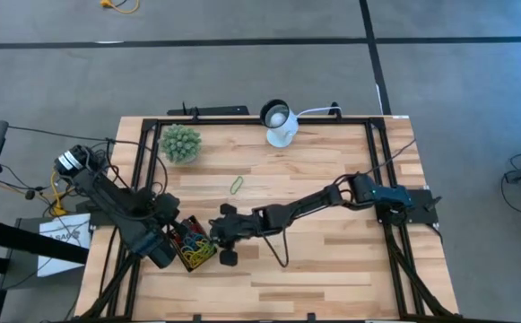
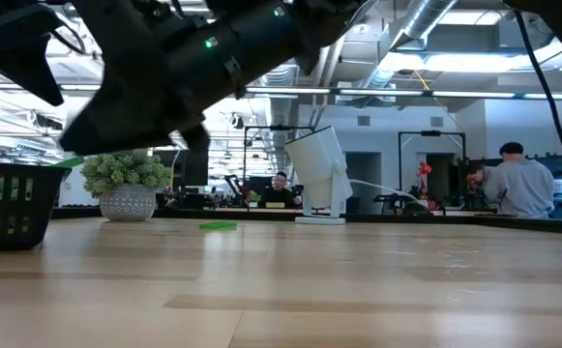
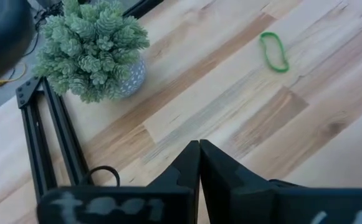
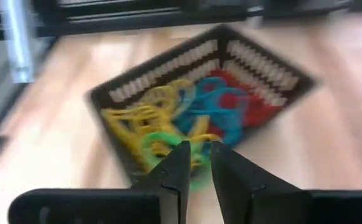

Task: Pick and place items into bin
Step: Put the green rubber band into the black bin

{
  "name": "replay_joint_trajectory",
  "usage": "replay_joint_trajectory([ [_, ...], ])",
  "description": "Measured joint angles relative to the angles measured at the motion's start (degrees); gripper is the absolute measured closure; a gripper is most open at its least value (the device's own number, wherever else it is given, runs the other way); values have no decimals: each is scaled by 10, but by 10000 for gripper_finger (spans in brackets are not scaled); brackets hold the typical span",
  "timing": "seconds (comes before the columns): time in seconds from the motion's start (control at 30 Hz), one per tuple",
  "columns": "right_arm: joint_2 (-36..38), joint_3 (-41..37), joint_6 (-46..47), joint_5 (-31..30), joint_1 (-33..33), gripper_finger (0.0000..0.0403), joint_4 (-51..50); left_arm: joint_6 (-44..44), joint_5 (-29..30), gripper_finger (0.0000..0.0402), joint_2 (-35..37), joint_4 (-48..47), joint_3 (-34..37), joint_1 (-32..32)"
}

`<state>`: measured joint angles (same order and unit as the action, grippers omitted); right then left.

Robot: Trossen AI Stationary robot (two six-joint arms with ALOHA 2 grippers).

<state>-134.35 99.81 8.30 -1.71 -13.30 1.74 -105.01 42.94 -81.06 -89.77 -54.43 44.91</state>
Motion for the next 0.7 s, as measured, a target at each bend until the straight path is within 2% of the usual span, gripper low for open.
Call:
replay_joint_trajectory([
  [0.13, 3, 1, -13, -91, 0, 348, -54, 6, 1, 401, -5, 14, 0, 0],
  [0.27, 1, 0, -8, -125, 0, 378, -77, 9, -5, 401, -23, 18, 0, 8],
  [0.33, 1, 1, -8, -122, -1, 396, -77, 11, -6, 401, -34, 19, 0, 13],
  [0.43, 1, 0, -8, -112, -8, 395, -59, 11, -8, 401, -49, 18, 0, 21],
  [0.6, 2, 1, -8, -44, -18, 401, -7, 11, -22, 401, -64, 17, 0, 24],
  [0.7, 2, 1, -8, -26, -21, 401, 0, 10, -25, 401, -65, 16, 0, 24],
])
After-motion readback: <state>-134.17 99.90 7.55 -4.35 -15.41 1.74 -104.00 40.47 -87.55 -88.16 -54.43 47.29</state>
